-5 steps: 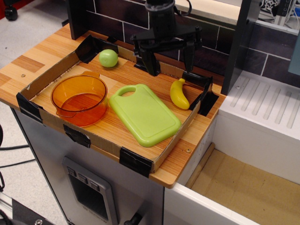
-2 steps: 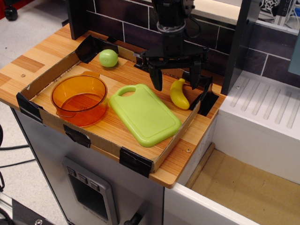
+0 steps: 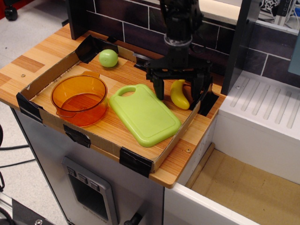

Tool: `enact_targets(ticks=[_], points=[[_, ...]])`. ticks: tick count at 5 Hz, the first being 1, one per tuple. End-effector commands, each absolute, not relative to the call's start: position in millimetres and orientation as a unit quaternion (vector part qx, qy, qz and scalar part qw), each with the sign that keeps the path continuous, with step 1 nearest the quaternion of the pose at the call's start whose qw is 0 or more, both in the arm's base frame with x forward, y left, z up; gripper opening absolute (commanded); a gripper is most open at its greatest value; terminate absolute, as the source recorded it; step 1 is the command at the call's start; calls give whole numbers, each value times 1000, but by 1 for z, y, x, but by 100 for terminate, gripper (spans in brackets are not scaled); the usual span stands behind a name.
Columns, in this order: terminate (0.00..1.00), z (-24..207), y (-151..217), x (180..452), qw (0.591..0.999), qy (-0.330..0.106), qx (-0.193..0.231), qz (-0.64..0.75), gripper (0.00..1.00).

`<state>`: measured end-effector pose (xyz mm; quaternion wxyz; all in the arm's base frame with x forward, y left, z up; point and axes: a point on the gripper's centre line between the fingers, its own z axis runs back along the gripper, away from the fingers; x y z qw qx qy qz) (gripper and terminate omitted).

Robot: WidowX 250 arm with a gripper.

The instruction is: Put banana in pot

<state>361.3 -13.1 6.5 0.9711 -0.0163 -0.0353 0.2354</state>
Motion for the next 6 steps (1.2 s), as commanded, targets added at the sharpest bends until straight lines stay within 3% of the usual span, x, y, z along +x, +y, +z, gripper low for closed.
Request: enact_targets(ticks=[1, 2, 5, 6], points=[[0, 28, -14, 373, 966, -75, -40, 242, 0], [0, 36, -13, 372, 965, -78, -49, 244, 0], [0, 106, 7, 345, 952, -85, -95, 277, 0], [0, 115, 38, 324, 950, -52, -81, 298, 0]])
